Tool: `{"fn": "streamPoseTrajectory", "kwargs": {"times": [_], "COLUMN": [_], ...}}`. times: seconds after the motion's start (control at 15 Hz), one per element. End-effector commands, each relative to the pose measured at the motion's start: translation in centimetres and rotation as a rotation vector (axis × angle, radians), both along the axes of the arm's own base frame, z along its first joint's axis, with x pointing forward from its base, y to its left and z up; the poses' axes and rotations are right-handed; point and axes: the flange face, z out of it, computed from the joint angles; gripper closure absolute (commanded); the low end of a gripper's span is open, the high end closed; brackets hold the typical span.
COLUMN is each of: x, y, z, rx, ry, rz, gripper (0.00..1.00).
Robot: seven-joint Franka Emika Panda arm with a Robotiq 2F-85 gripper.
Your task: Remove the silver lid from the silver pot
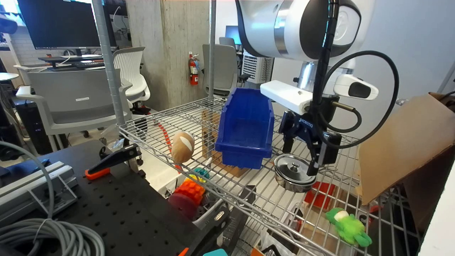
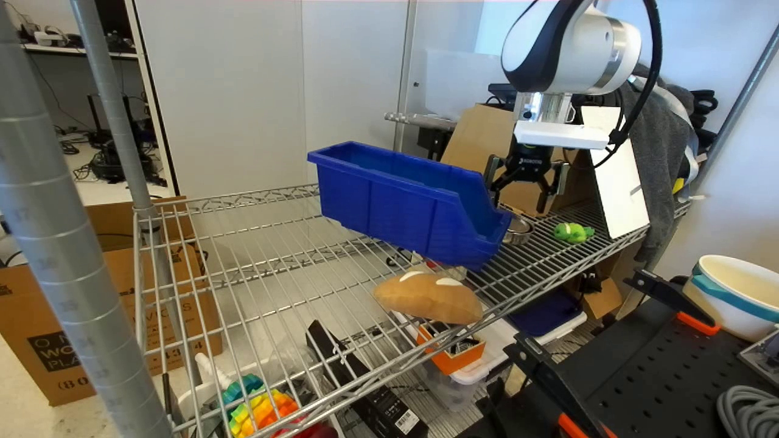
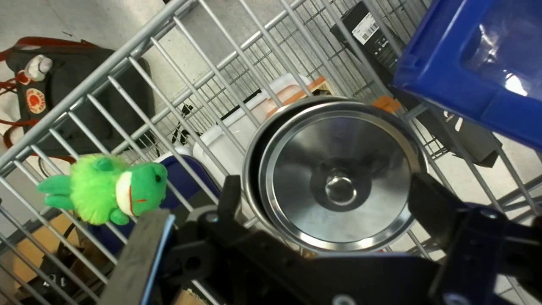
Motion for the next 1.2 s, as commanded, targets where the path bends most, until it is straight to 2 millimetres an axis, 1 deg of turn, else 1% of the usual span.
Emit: {"fn": "streamPoseTrajectory", "kwargs": {"times": [0.0, 0.07, 0.27, 0.47, 0.6, 0.67, 0.73, 0.8, 0.93, 1.13], "x": [0.0, 0.0, 0.3, 0.7, 0.8, 0.8, 0.7, 0.6, 0.8, 2.5], "y": [-0.1, -0.1, -0.1, 0.0, 0.5, 0.9, 1.1, 1.2, 1.5, 1.7], "z": [-0.6, -0.8, -1.6, -2.7, -2.3, -1.6, -1.0, 0.1, 2.3, 6.0], "rx": [-0.007, -0.009, -0.031, -0.076, -0.077, -0.064, -0.051, -0.033, -0.020, -0.007], "ry": [-0.019, -0.022, -0.039, -0.068, -0.071, -0.070, -0.071, -0.080, -0.100, -0.144], "rz": [-0.016, -0.015, 0.005, 0.041, 0.063, 0.070, 0.073, 0.079, 0.097, 0.109], "gripper": [0.26, 0.32, 0.58, 0.80, 0.93, 0.97, 0.96, 0.94, 0.94, 0.94]}}
